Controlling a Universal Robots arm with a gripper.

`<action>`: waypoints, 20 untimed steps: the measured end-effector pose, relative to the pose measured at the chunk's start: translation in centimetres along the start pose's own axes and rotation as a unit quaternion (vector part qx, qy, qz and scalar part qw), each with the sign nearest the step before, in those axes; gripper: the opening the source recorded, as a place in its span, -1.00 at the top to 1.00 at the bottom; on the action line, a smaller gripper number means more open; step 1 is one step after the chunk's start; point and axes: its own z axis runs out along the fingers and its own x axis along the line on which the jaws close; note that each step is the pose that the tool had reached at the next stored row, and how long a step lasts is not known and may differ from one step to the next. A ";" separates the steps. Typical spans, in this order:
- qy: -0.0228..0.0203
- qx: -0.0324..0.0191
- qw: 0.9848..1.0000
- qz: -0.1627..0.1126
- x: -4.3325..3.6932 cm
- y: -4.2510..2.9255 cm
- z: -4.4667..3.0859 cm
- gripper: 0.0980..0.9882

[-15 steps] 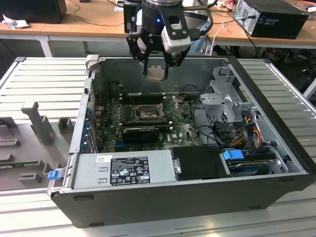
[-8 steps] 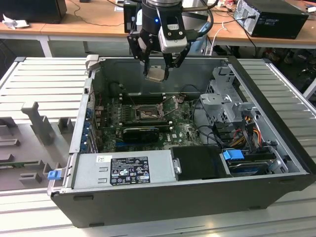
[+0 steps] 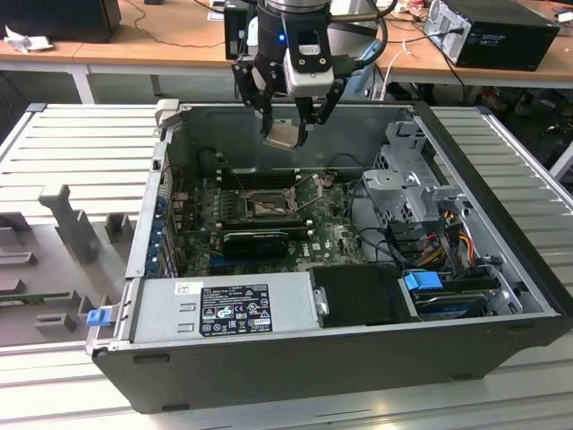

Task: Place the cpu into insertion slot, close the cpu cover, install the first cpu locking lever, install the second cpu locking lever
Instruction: 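Place the cpu into insertion slot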

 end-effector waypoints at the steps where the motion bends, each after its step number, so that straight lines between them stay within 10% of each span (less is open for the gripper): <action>1: 0.000 0.000 1.000 0.003 0.00 0.00 0.01 0.02; 20: -0.006 -0.001 0.998 0.065 0.01 0.02 0.09 0.02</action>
